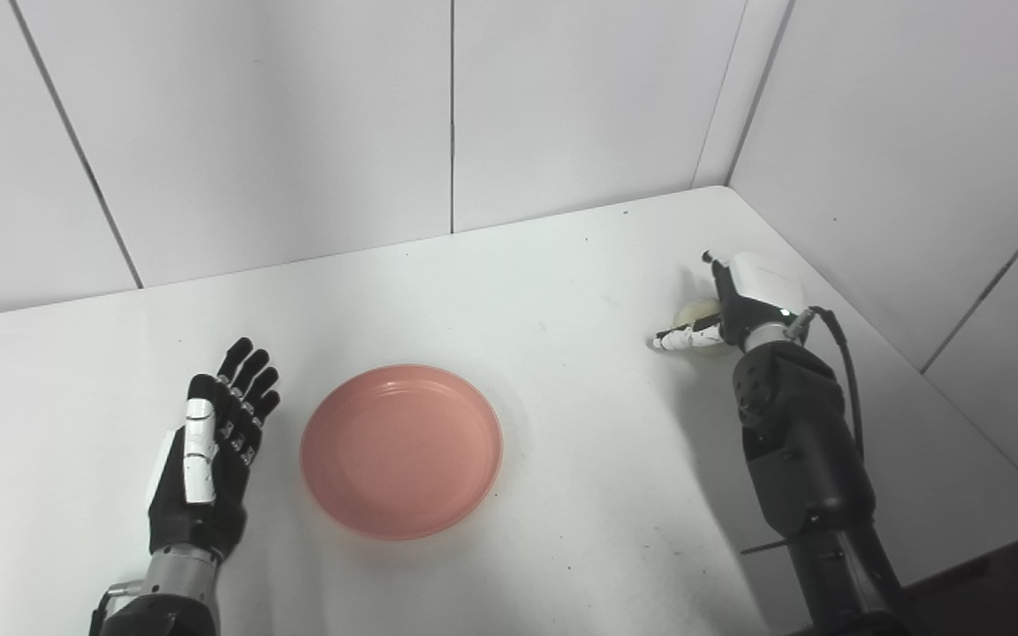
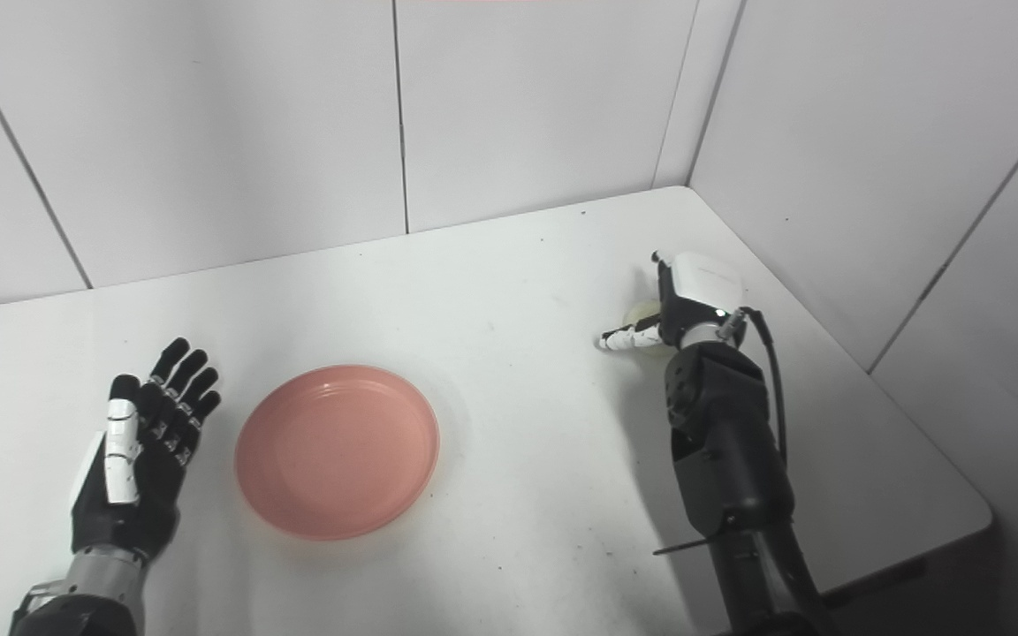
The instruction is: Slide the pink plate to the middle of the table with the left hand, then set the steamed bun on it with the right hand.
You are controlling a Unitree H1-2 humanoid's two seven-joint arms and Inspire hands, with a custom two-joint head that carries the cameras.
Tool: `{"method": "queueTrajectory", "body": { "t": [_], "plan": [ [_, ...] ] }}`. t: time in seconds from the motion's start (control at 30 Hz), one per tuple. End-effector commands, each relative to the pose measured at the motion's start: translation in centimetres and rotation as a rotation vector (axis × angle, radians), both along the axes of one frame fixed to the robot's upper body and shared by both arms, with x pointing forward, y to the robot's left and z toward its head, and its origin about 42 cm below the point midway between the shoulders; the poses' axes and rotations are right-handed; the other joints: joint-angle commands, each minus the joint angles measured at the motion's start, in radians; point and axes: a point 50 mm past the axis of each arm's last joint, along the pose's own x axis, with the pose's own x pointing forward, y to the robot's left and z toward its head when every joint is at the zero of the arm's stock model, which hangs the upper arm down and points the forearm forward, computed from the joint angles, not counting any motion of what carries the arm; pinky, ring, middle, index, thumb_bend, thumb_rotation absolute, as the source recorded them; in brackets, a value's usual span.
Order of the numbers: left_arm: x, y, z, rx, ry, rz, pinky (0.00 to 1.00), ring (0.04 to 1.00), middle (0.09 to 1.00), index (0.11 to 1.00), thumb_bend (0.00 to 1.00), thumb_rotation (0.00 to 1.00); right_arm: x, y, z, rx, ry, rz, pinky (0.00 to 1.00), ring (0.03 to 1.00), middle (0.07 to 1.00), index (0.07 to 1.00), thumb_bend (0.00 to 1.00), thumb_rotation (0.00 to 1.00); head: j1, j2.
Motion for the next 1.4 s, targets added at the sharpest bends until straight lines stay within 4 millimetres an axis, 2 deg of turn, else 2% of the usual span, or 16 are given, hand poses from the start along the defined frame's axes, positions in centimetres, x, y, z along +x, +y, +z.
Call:
{"method": "queueTrajectory", "body": {
  "t": [0.0, 0.07, 0.27, 0.43, 0.5, 0.53, 0.57, 0.6, 0.63, 0.73, 0.87, 0.9, 1.0, 1.17, 1.3, 1.37],
  "plan": [
    [0.3, 0.4, 0.1, -0.017, -0.012, -0.015, 0.96, 0.946, 0.943, 0.897, 0.64, 0.97, 0.6, -0.4, 2.5, -0.046, -0.027, -0.02, 0.68, 0.808, 0.835, 0.88, 0.9, 0.45, 0.001, 0.003],
    [0.3, 0.5, 0.1, -0.016, -0.012, -0.016, 0.97, 0.948, 0.945, 0.899, 0.65, 0.97, 0.5, -0.5, 2.5, -0.034, -0.011, -0.031, 0.71, 0.785, 0.809, 0.872, 0.89, 0.46, -0.001, 0.003],
    [0.2, 0.5, 0.3, -0.018, -0.012, -0.018, 0.97, 0.95, 0.946, 0.899, 0.65, 0.96, 0.3, -0.5, 2.6, 0.021, -0.002, -0.05, 0.32, 0.374, 0.484, 0.84, 0.84, 0.35, 0.0, 0.009],
    [0.2, 0.5, 0.1, -0.015, -0.012, -0.019, 0.96, 0.946, 0.945, 0.902, 0.65, 0.94, 0.2, -0.8, 2.3, 0.029, 0.018, -0.051, 0.21, 0.292, 0.431, 0.806, 0.81, 0.27, 0.003, 0.013],
    [0.2, 0.5, 0.0, -0.012, -0.01, -0.018, 0.95, 0.942, 0.941, 0.897, 0.66, 0.94, 0.3, -1.3, 2.4, 0.016, 0.052, -0.059, 0.21, 0.302, 0.435, 0.761, 0.79, 0.27, 0.005, 0.014],
    [0.2, 0.4, 0.0, -0.015, -0.009, -0.019, 0.96, 0.943, 0.941, 0.897, 0.65, 0.94, 0.3, -1.5, 2.5, 0.013, 0.058, -0.061, 0.22, 0.316, 0.437, 0.636, 0.73, 0.23, 0.005, 0.014],
    [0.2, 0.4, 0.0, -0.017, -0.008, -0.019, 0.96, 0.943, 0.941, 0.899, 0.65, 0.93, 0.2, -1.6, 2.5, 0.006, 0.058, -0.065, 0.26, 0.372, 0.469, 0.534, 0.59, 0.17, 0.008, 0.016],
    [0.2, 0.4, 0.1, -0.018, -0.009, -0.02, 0.96, 0.943, 0.941, 0.899, 0.65, 0.93, 0.2, -1.6, 2.5, -0.007, 0.05, -0.07, 0.27, 0.382, 0.475, 0.524, 0.58, 0.16, 0.009, 0.017],
    [0.1, 0.3, 0.2, -0.019, -0.01, -0.02, 0.96, 0.946, 0.944, 0.903, 0.65, 0.93, 0.2, -1.6, 2.5, -0.02, 0.043, -0.075, 0.24, 0.347, 0.476, 0.506, 0.55, 0.08, 0.012, 0.019],
    [0.1, 0.2, 0.2, -0.015, -0.012, -0.021, 0.97, 0.949, 0.946, 0.908, 0.65, 0.93, 0.1, -1.4, 2.5, -0.038, 0.017, -0.072, 0.17, 0.262, 0.472, 0.491, 0.53, 0.01, 0.016, 0.02],
    [0.0, -0.2, 0.4, -0.005, -0.015, -0.016, 0.96, 0.943, 0.941, 0.905, 0.64, 0.94, 0.1, -1.4, 2.9, -0.01, -0.025, -0.064, 0.32, 0.37, 0.439, 0.527, 0.52, 0.0, 0.024, 0.022],
    [0.0, -0.2, 0.3, -0.002, -0.014, -0.014, 0.96, 0.941, 0.94, 0.904, 0.64, 0.94, 0.1, -1.4, 3.0, 0.007, -0.037, -0.064, 0.39, 0.423, 0.456, 0.524, 0.52, 0.0, 0.025, 0.022],
    [0.0, -0.4, 0.4, 0.003, -0.014, -0.014, 0.96, 0.943, 0.941, 0.904, 0.64, 0.96, 0.0, -1.2, 3.3, 0.047, -0.079, -0.059, 0.46, 0.472, 0.479, 0.5, 0.53, 0.0, 0.035, 0.024],
    [-0.1, -1.0, 0.3, 0.0, -0.012, -0.013, 0.95, 0.94, 0.937, 0.905, 0.63, 0.95, -0.1, -0.9, 3.7, 0.1, -0.166, -0.033, 0.38, 0.439, 0.477, 0.504, 0.53, 0.0, 0.058, 0.026],
    [-0.3, -1.8, -0.1, -0.013, 0.008, -0.012, 0.94, 0.933, 0.921, 0.889, 0.67, 0.92, -0.1, -0.1, 4.2, 0.15, -0.234, 0.009, 0.32, 0.399, 0.449, 0.53, 0.52, 0.0, 0.136, 0.032],
    [-0.4, -2.5, -0.1, -0.021, 0.006, -0.01, 0.94, 0.934, 0.92, 0.89, 0.67, 0.91, -0.3, 0.8, 4.3, 0.163, -0.284, 0.073, 0.35, 0.432, 0.478, 0.492, 0.53, 0.0, 0.196, 0.037]
  ]
}}
